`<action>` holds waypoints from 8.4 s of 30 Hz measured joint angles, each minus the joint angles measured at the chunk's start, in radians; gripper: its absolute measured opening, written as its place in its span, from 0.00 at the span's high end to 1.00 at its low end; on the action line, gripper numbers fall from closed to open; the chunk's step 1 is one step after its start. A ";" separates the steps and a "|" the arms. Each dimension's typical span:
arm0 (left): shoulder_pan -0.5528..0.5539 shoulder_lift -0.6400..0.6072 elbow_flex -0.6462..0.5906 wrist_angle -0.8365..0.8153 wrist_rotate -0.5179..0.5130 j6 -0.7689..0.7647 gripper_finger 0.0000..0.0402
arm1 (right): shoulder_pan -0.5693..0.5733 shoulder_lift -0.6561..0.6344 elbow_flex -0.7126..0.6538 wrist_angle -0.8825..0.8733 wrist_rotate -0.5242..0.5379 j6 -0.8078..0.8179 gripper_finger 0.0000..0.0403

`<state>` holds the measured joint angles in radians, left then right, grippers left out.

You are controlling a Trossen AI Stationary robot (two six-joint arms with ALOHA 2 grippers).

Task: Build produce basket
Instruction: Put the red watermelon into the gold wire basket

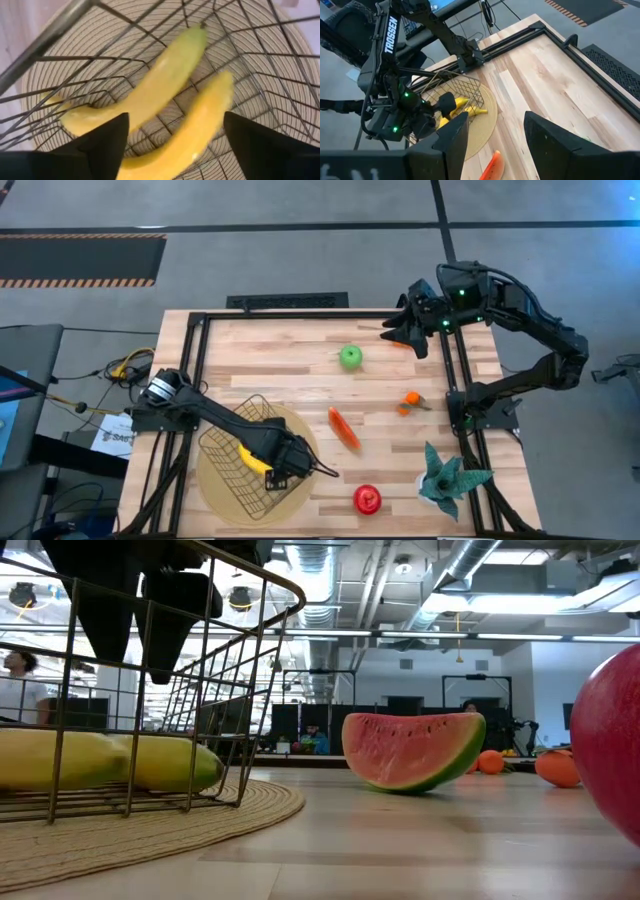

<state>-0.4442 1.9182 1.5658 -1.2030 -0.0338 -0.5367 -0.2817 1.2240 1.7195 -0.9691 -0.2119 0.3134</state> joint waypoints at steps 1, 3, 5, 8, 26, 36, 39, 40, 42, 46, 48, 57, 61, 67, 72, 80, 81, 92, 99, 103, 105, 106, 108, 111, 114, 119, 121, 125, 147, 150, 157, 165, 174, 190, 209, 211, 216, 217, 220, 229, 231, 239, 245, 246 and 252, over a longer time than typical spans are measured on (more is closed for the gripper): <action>0.000 0.000 0.000 0.000 -0.002 -0.011 0.20 | 0.000 0.000 0.000 -0.002 0.000 0.000 0.47; 0.000 -0.001 0.007 -0.010 -0.015 -0.036 0.17 | 0.002 0.000 0.000 -0.025 0.000 0.005 0.47; 0.000 -0.001 0.026 -0.022 -0.026 -0.052 0.17 | 0.015 0.000 0.000 -0.077 0.000 0.027 0.48; -0.004 -0.001 0.081 -0.065 -0.066 -0.059 0.18 | 0.056 0.003 0.000 -0.187 0.009 0.065 0.49; -0.002 -0.115 0.357 -0.376 -0.381 0.065 0.23 | 0.559 0.371 0.000 -0.338 0.313 0.476 0.50; -0.004 -0.384 0.202 -0.370 -0.382 0.070 0.23 | 0.608 0.635 -0.001 -0.283 0.396 0.806 0.46; -0.004 -0.464 0.130 -0.369 -0.382 0.044 0.23 | 0.607 0.690 -0.001 -0.268 0.392 0.852 0.45; -0.004 -0.488 0.109 -0.371 -0.382 0.029 0.23 | 0.607 0.708 0.000 -0.264 0.391 0.866 0.44; -0.004 -0.541 0.057 -0.369 -0.381 0.006 0.23 | 0.601 0.731 -0.002 -0.270 0.386 0.886 0.44; -0.008 -0.619 -0.037 -0.366 -0.371 -0.041 0.23 | 0.582 0.772 0.000 -0.258 0.375 0.893 0.43; -0.009 -0.651 -0.076 -0.351 -0.371 -0.052 0.23 | 0.571 0.789 0.000 -0.237 0.372 0.889 0.43; -0.010 -0.681 -0.148 -0.348 -0.365 -0.074 0.23 | 0.519 0.792 -0.032 -0.194 0.370 0.855 0.43; -0.010 -0.680 -0.148 -0.341 -0.366 -0.073 0.23 | 0.508 0.792 -0.072 -0.118 0.352 0.834 0.43; -0.010 -0.680 -0.148 -0.341 -0.368 -0.074 0.23 | 0.501 0.793 -0.134 -0.030 0.339 0.829 0.43; -0.010 -0.680 -0.148 -0.341 -0.370 -0.078 0.23 | 0.493 0.793 -0.189 0.034 0.340 0.828 0.43; -0.010 -0.680 -0.148 -0.341 -0.370 -0.090 0.23 | 0.472 0.793 -0.243 0.134 0.297 0.811 0.50; -0.010 -0.680 -0.148 -0.342 -0.370 -0.092 0.23 | 0.469 0.793 -0.244 0.133 0.296 0.811 0.53; -0.010 -0.680 -0.148 -0.342 -0.364 -0.112 0.23 | 0.451 0.765 -0.247 0.131 0.260 0.719 0.85; -0.010 -0.680 -0.148 -0.342 -0.364 -0.115 0.23 | 0.459 0.649 -0.179 0.105 0.309 0.714 0.85; -0.010 -0.679 -0.148 -0.343 -0.364 -0.109 0.23 | 0.490 0.581 -0.100 0.127 0.373 0.702 0.85; -0.010 -0.679 -0.148 -0.343 -0.355 -0.103 0.23 | 0.511 0.564 -0.066 0.193 0.396 0.680 0.85; -0.010 -0.679 -0.148 -0.343 -0.349 -0.103 0.23 | 0.522 0.561 -0.052 0.230 0.398 0.665 0.85; -0.010 -0.679 -0.148 -0.343 -0.343 -0.102 0.23 | 0.541 0.562 -0.021 0.321 0.399 0.623 0.85; -0.010 -0.679 -0.148 -0.340 -0.349 -0.102 0.23 | 0.565 0.562 0.000 0.447 0.398 0.563 0.85; -0.010 -0.679 -0.148 -0.272 -0.385 -0.096 0.23 | 0.579 0.562 0.000 0.504 0.401 0.535 0.85; -0.010 -0.690 -0.148 -0.037 -0.431 -0.045 0.23 | 0.583 0.563 0.000 0.496 0.428 0.526 0.85; -0.010 -0.696 -0.148 0.081 -0.422 0.003 0.23 | 0.583 0.563 -0.001 0.491 0.439 0.526 0.85; -0.011 -0.697 -0.148 0.280 -0.362 0.115 0.23 | 0.583 0.563 -0.001 0.483 0.450 0.520 0.85; 0.125 -0.653 -0.147 0.516 -0.101 0.028 0.23 | 0.622 0.563 0.083 0.476 0.556 0.316 0.85; 0.132 -0.635 -0.148 0.553 -0.077 0.033 0.23 | 0.622 0.563 0.093 0.476 0.557 0.298 0.85; 0.147 -0.592 -0.148 0.628 -0.132 0.077 0.23 | 0.618 0.563 0.093 0.482 0.560 0.290 0.85; 0.150 -0.575 -0.148 0.642 -0.126 0.141 0.55 | 0.625 0.563 0.091 0.464 0.544 0.271 0.86; 0.150 -0.601 -0.149 0.654 -0.110 0.199 0.71 | 0.640 0.561 0.095 0.467 0.544 0.280 0.91; 0.151 -0.607 -0.148 0.646 -0.109 0.195 0.72 | 0.627 0.544 0.095 0.368 0.460 0.395 0.42; 0.126 -0.610 -0.146 0.335 -0.123 0.073 0.74 | 0.730 0.342 0.091 0.112 0.430 0.467 0.43; 0.095 -0.610 -0.146 0.237 -0.122 0.017 0.74 | 0.736 0.320 0.092 0.095 0.448 0.477 0.44; -0.002 -0.609 -0.147 0.075 -0.164 -0.175 0.74 | 0.743 0.290 0.092 0.041 0.474 0.480 0.46; -0.022 -0.609 -0.147 0.064 -0.170 -0.215 0.74 | 0.741 0.289 0.092 0.038 0.476 0.477 0.46; -0.073 -0.609 -0.163 0.076 -0.180 -0.330 0.74 | 0.734 0.290 0.092 0.025 0.477 0.467 0.47; -0.163 -0.607 -0.443 0.466 -0.173 -0.558 0.74 | 0.724 0.299 0.092 -0.034 0.475 0.449 0.47; -0.167 -0.607 -0.492 0.553 -0.173 -0.576 0.74 | 0.724 0.299 0.093 -0.040 0.474 0.449 0.47; -0.170 -0.607 -0.606 0.589 -0.172 -0.651 0.74 | 0.727 0.301 0.093 -0.077 0.472 0.443 0.47; -0.166 -0.607 -0.680 0.680 -0.180 -0.634 0.74 | 0.727 0.301 0.093 -0.078 0.472 0.438 0.47; -0.163 -0.607 -0.692 0.696 -0.179 -0.634 0.74 | 0.727 0.301 0.093 -0.078 0.472 0.438 0.47; -0.155 -0.606 -0.756 0.706 -0.173 -0.646 0.74 | 0.727 0.301 0.093 -0.079 0.472 0.438 0.47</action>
<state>-0.5987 1.3119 0.8097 -0.4974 -0.2068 -1.1832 0.4449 1.5246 1.8126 -1.0477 0.2596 0.7513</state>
